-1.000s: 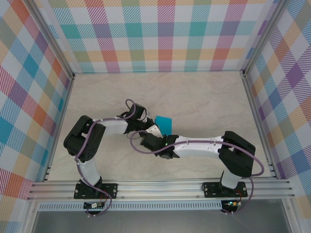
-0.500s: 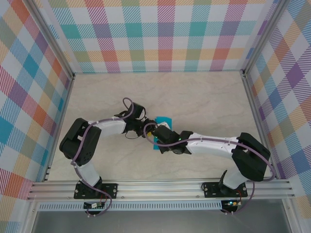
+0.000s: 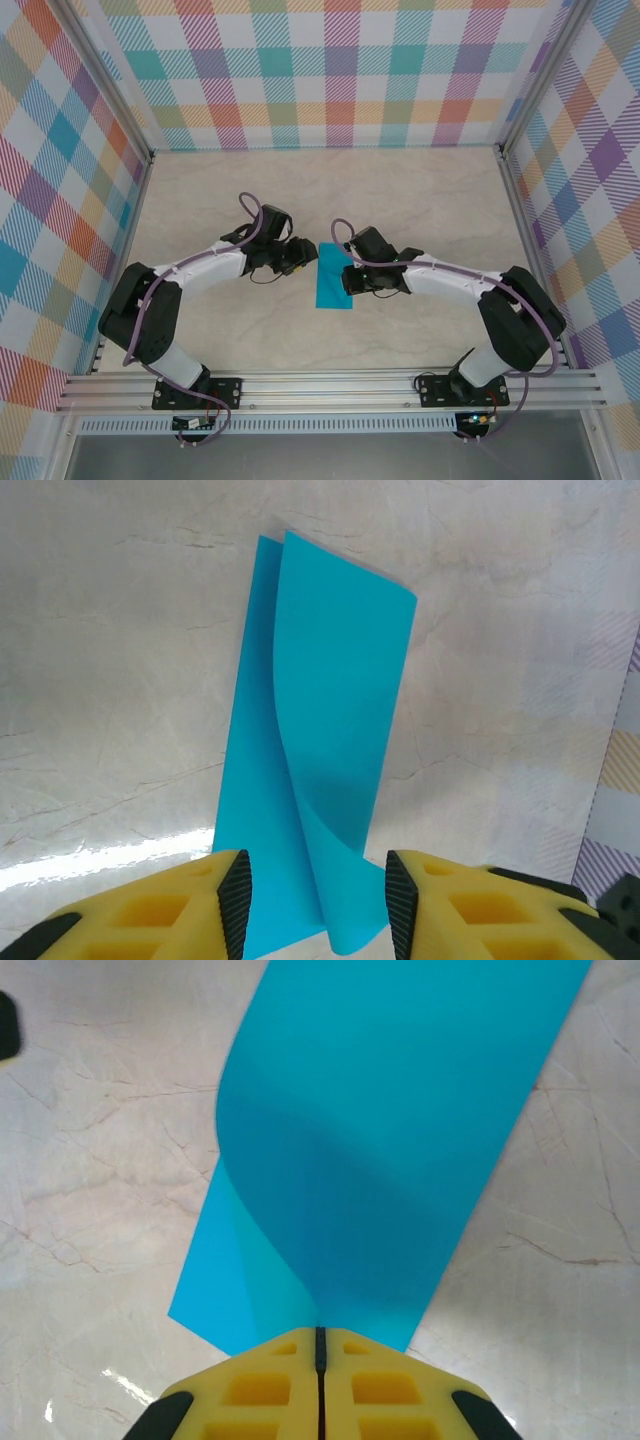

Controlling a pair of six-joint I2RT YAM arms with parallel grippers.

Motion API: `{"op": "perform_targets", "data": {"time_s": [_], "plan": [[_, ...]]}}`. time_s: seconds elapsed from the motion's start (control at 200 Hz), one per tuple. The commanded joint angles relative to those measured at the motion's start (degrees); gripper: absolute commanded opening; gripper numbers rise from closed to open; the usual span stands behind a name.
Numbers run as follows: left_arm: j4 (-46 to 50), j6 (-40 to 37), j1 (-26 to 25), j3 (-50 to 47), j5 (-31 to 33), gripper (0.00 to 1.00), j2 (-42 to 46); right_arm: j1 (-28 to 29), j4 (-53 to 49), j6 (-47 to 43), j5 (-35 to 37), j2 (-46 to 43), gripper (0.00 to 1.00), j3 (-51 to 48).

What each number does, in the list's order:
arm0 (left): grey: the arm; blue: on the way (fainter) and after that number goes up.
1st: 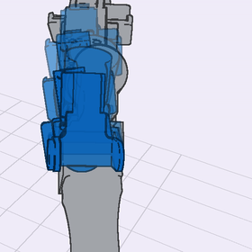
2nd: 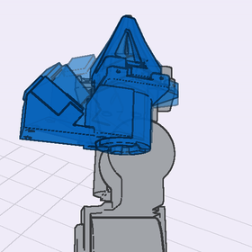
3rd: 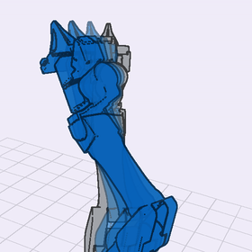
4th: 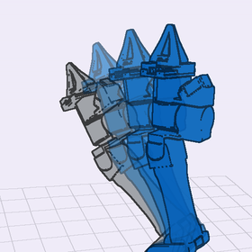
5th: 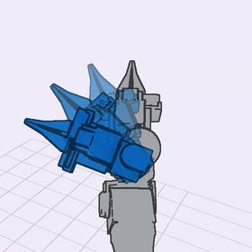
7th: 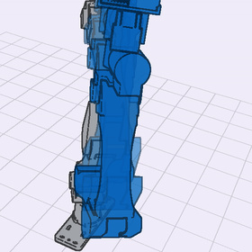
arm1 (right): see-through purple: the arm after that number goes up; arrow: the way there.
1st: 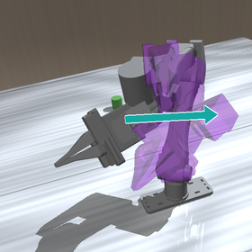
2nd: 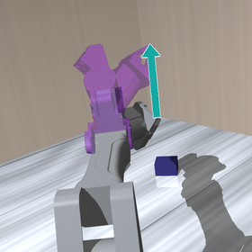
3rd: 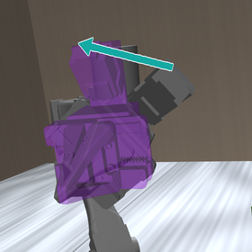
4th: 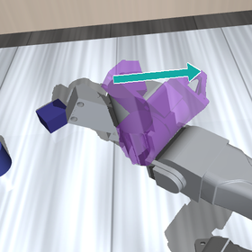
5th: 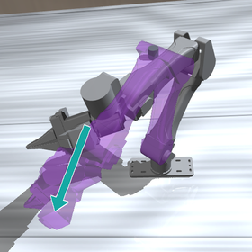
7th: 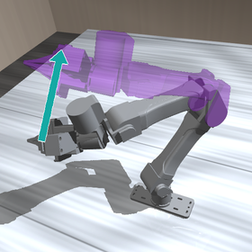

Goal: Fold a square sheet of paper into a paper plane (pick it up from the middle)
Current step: Fold the triangle a second time at the center of the table.

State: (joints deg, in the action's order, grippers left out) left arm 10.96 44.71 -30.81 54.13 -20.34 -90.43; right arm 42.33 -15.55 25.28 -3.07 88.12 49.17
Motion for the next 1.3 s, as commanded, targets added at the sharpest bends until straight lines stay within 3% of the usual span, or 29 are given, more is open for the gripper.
{"op": "perform_targets", "data": {"time_s": [0.0,0.415,1.295], "plan": [[1.0,-1.9,-1.3,-0.6,-0.7,0.40,1.8,-1.1,-1.2,-2.1,-2.8,2.3,0.07,1.9],[-1.9,-2.0,-5.0,-0.2,-0.8,0.34,-1.1,-4.3,-1.2,-4.6,-4.5,7.9,0.07,5.0],[-9.4,2.4,-7.5,0.4,-2.6,0.19,-7.5,-7.4,-1.6,-8.5,-7.6,12.6,0.07,8.2]]}}
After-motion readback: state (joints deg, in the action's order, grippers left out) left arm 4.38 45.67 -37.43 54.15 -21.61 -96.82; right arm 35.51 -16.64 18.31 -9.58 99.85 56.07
